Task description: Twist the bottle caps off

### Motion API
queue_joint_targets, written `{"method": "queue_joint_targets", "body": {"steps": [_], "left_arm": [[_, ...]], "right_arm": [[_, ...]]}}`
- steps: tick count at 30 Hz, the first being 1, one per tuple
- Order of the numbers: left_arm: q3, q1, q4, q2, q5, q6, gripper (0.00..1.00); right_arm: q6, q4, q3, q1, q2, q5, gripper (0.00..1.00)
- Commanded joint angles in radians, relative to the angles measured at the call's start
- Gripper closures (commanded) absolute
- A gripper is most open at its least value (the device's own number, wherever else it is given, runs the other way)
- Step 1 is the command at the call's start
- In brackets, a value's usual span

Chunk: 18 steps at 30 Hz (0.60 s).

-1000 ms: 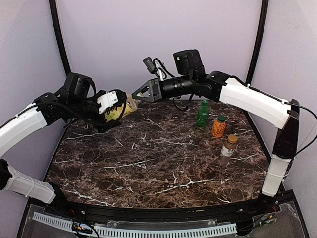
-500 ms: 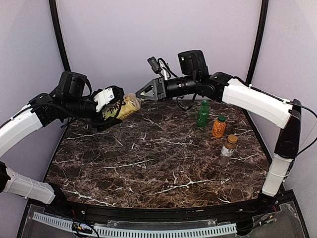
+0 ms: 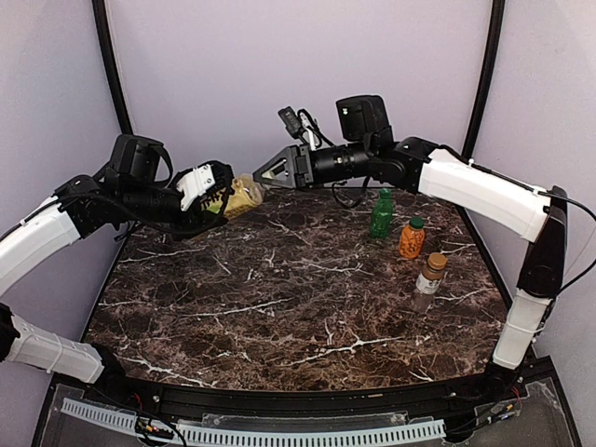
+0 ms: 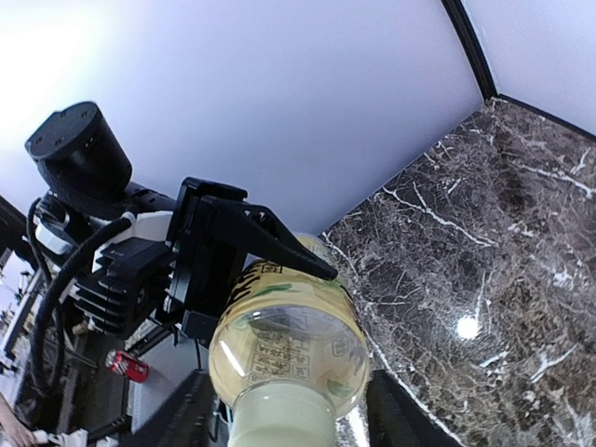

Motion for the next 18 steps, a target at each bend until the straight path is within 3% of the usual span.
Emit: {"method": "queue_joint_targets", "body": {"steps": [1,4,9,12,18], "left_arm": [[-0.006,-0.002,0.008,-0.014,-0.024,0.041,0.60],[-0.035,-0.004,0.103,-0.028,-0.163,0.118,0.60],[-0.154,-0.014,0.355,-0.060,-0.405,0.369,0.60],[-0.196,-0.026,0.487,-0.075,-0.455,0.455,0.60],[-0.240,-0.044,0.530,-0.091,-0.481,0.541,0.60]], "right_arm": [[0.038,0.009,-0.017,-0.011,-0.035,0.026,0.31],[0.084,0.009,-0.038,-0.011,-0.061,0.043,0.26],[0.152,0.040,-0.095,-0.011,-0.101,0.063,0.29],[0.169,0.052,-0.125,-0.011,-0.109,0.106,0.32],[0.196,0.079,-0.096,-0.013,-0.065,0.084,0.34]]}}
